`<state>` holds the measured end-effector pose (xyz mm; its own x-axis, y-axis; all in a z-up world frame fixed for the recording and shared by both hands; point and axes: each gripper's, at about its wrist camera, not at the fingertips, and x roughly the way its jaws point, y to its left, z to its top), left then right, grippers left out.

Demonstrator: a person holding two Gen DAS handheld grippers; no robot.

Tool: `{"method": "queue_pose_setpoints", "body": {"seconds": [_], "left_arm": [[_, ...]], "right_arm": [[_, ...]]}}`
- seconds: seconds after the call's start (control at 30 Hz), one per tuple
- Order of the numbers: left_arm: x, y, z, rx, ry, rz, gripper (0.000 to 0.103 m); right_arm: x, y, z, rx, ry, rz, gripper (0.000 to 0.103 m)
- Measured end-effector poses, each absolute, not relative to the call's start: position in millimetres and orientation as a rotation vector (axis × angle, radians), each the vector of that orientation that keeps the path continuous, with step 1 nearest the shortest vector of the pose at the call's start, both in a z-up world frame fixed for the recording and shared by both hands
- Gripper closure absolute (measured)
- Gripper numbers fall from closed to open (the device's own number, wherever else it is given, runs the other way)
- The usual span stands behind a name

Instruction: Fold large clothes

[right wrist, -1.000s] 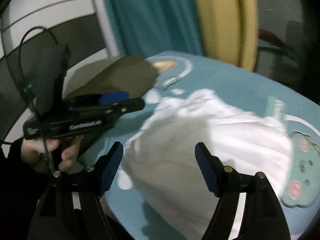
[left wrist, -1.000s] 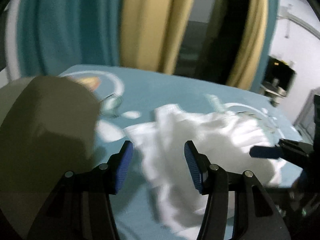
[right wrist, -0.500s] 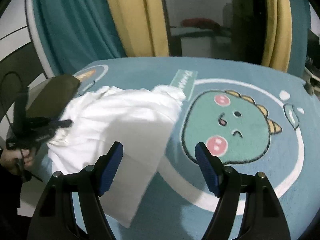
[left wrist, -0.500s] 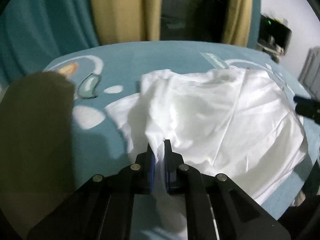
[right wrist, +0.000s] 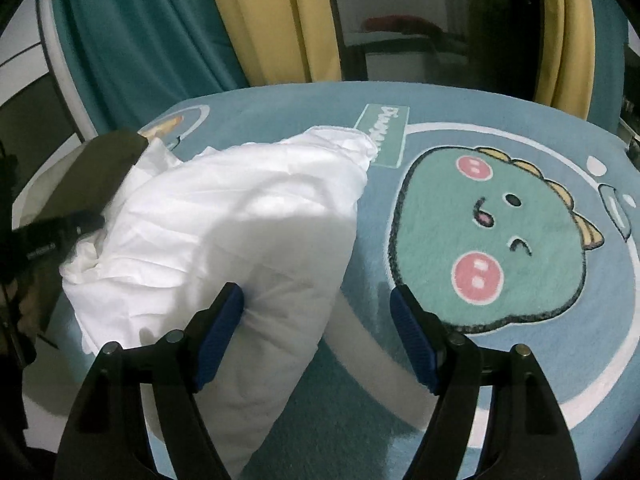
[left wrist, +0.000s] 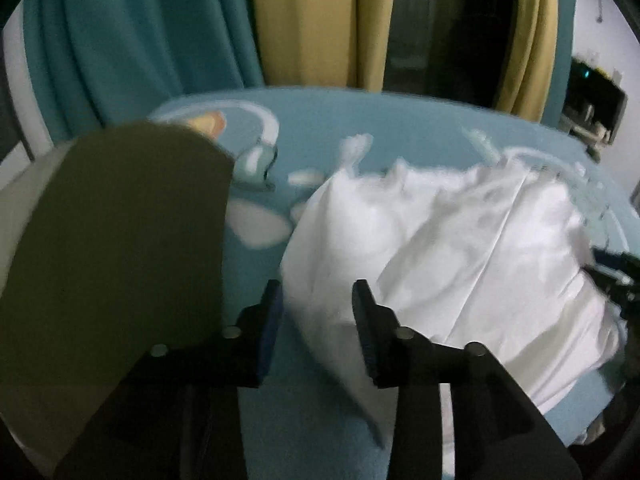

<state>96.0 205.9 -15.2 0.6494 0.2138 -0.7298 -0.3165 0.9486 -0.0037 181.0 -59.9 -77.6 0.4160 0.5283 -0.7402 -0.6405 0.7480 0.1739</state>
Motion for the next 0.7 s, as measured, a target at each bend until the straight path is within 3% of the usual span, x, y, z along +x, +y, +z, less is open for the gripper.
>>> {"method": "queue_pose_setpoints", "body": {"seconds": [0.3, 0.7], "left_arm": [[125.6, 141.9, 17.5, -0.069, 0.713, 0.053, 0.06], [166.4, 127.5, -27.3, 0.052, 0.86, 0.093, 0.06]], "right_arm": [[175.0, -83.8, -48.9, -0.074, 0.792, 0.695, 0.028], [199.2, -52.8, -71.0, -0.158, 0.859, 0.644, 0.028]]}}
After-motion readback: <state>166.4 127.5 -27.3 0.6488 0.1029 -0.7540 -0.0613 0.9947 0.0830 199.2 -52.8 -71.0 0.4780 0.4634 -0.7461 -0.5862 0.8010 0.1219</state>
